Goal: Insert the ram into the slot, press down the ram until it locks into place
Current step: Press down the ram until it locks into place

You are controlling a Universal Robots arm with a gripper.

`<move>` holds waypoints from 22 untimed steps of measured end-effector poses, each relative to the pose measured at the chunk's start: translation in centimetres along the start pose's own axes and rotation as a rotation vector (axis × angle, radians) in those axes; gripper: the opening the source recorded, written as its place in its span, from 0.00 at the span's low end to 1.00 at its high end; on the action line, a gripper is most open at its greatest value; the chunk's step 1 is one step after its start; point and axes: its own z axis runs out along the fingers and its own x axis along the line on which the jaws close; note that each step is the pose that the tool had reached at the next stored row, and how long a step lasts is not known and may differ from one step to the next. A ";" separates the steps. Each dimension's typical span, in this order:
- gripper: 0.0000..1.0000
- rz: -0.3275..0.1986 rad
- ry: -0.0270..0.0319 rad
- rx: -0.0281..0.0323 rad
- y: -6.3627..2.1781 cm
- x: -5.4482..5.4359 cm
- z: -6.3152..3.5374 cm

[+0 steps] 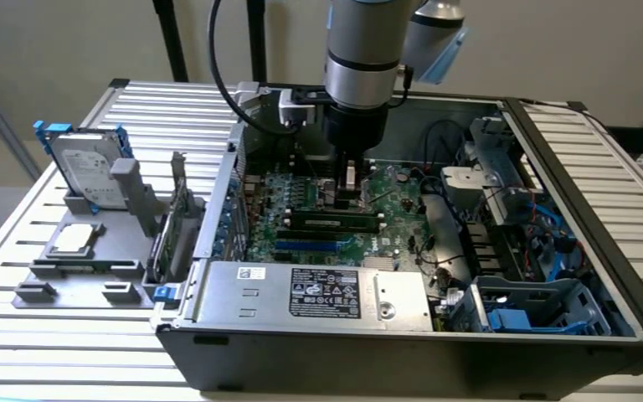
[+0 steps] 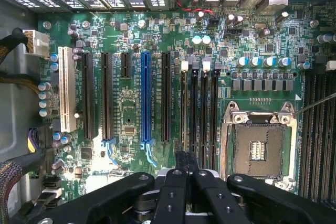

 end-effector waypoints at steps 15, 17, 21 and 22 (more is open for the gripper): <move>0.11 0.000 -0.0001 0.0000 0.04 0.0 0.52; 0.11 0.000 -0.0003 0.0000 0.05 -0.1 0.75; 0.11 0.000 -0.0002 -0.0001 0.14 -0.2 1.09; 0.11 0.000 -0.0001 -0.0001 0.15 -0.2 1.14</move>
